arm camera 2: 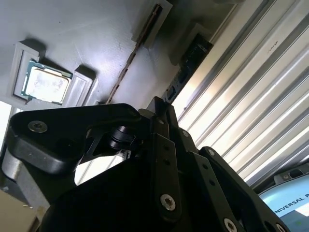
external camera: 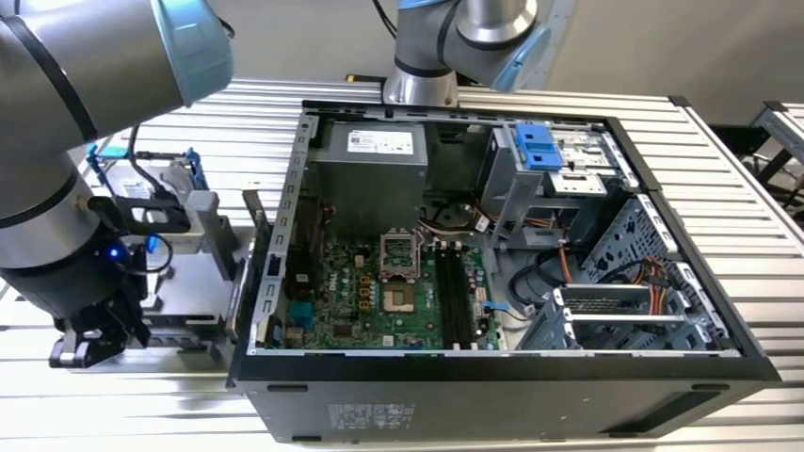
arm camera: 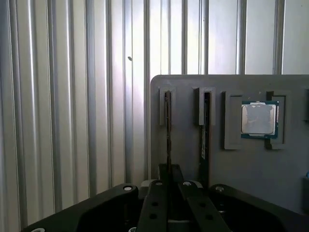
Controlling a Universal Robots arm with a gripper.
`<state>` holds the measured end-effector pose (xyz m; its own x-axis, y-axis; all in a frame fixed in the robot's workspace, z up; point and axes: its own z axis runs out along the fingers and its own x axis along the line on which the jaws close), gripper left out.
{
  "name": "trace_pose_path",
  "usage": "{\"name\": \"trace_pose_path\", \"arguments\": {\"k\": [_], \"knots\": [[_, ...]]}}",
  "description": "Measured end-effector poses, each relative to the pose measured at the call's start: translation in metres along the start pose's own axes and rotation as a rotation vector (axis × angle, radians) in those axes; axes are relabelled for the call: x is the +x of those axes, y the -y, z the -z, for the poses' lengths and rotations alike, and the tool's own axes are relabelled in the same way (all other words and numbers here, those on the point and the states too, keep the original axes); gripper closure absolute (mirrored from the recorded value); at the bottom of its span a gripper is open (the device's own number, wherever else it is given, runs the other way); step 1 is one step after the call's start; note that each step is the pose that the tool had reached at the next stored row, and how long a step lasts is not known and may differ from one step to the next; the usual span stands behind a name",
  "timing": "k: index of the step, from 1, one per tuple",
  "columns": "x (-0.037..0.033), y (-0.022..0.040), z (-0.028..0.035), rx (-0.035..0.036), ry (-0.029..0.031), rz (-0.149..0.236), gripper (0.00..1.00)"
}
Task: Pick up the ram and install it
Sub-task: 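Pick up the ram and move it above insertion slot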
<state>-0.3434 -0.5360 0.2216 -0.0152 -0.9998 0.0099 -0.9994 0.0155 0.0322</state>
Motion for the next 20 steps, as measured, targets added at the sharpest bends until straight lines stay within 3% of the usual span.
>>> {"name": "trace_pose_path", "arguments": {"k": [4,9,20], "knots": [[0.0001,-0.0005,0.0057,0.0,0.0002,-0.002,1.0],[0.0002,-0.001,0.021,0.0,0.0003,-0.002,1.0],[0.0007,-0.0025,0.0701,0.0001,0.0005,-0.004,1.0]]}}
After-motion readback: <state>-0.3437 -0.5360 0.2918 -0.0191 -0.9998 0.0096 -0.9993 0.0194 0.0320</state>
